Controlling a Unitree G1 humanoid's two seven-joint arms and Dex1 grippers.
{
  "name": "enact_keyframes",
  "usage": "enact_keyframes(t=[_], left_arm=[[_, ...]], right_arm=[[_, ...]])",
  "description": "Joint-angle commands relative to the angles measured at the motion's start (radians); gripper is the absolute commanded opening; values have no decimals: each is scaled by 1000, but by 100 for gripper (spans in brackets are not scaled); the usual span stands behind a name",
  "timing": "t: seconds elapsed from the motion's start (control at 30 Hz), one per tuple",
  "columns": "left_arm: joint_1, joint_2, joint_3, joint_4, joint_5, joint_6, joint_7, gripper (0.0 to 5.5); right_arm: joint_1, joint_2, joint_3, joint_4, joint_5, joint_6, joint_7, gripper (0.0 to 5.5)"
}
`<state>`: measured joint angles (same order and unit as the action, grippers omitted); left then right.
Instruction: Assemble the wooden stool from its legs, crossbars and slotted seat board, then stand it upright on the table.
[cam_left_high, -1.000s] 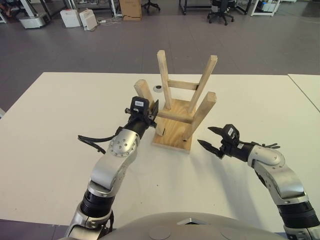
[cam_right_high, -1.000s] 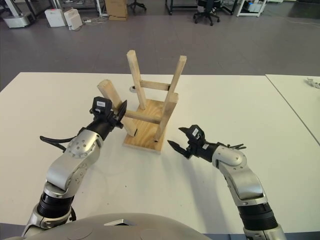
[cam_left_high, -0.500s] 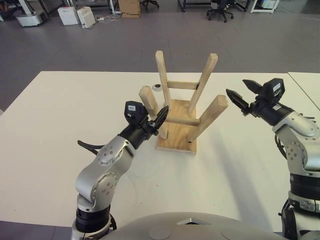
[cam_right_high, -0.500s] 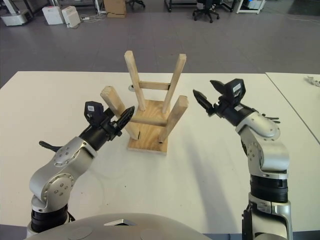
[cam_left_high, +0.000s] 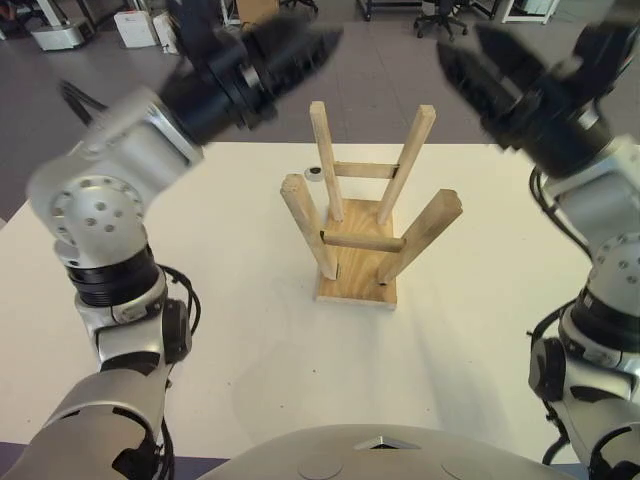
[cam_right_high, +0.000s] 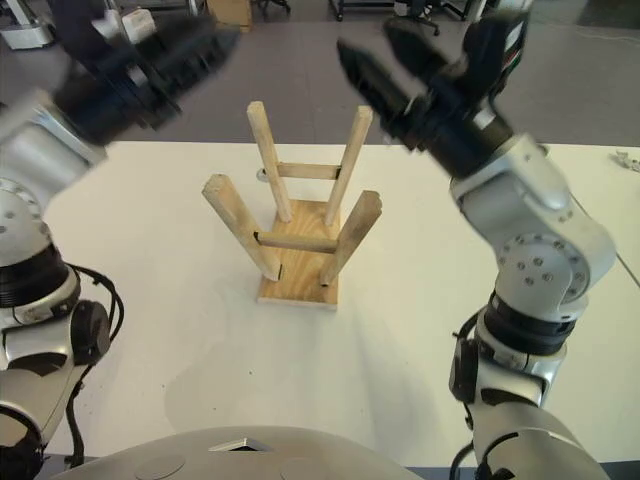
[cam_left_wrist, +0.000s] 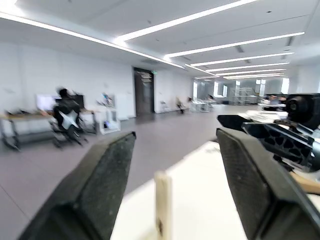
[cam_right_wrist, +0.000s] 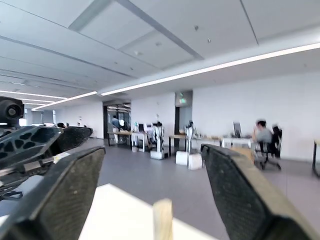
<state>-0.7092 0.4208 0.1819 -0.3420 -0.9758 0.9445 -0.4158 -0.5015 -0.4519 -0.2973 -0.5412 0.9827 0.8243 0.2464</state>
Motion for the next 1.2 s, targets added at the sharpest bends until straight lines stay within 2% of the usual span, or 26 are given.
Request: enact_keyframes(t=[0.03, 0.1, 0.13, 0.27, 0.43, 0.5, 0.6, 0.67, 0.73, 0.8, 0.83, 0.93, 1.07, 1.13, 1.2], left_arm=[[334, -18, -251, 116, 199, -161, -152, 296], [424, -21, -325, 177, 294, -271, -202, 296], [392, -34, -301, 190, 278, -285, -201, 296], [189, -61, -188, 156, 135, -258, -157, 296], [-65, -18, -90, 38, 75, -216, -70, 296], [-110, -13, -56, 2, 33, -192, -41, 296], [-30, -14, -74, 29, 79, -204, -48, 296], [149, -46, -187, 76, 200, -274, -60, 296], [353, -85, -313, 147, 309, -368, -98, 296], [472, -92, -398, 166, 390, -459, -130, 296], [464, -94, -391, 129, 379, -466, -126, 296], [319, -81, -297, 92, 323, -469, -100, 296], [173, -59, -66, 120, 157, -437, -41, 296], [219, -28, 48, 138, 124, -432, -20, 296], [310, 22, 125, 147, 143, -431, -24, 296]], right_arm=[[213, -32, 148, 4, -79, 41, 34, 357], [282, -46, 233, 52, -174, 8, 63, 357], [273, -37, 227, 58, -171, -7, 67, 357], [186, -23, 139, 51, -84, -51, 81, 357], [-111, -77, -58, 136, 142, -68, 42, 357], [-140, -89, -65, 109, 199, -48, 12, 357], [-5, -67, 19, 48, 194, -11, 6, 357], [199, -73, 147, 60, 67, -28, 77, 357], [329, -62, 219, 123, -34, -78, 132, 357], [344, -40, 233, 147, -71, -123, 144, 357], [297, -23, 215, 146, -48, -133, 128, 357], [156, -10, 131, 124, 87, -145, 102, 357], [44, -51, -61, 273, 295, -143, 129, 357], [88, -114, 33, 398, 109, -172, 245, 357], [161, -163, 227, 492, -136, -247, 371, 357]])
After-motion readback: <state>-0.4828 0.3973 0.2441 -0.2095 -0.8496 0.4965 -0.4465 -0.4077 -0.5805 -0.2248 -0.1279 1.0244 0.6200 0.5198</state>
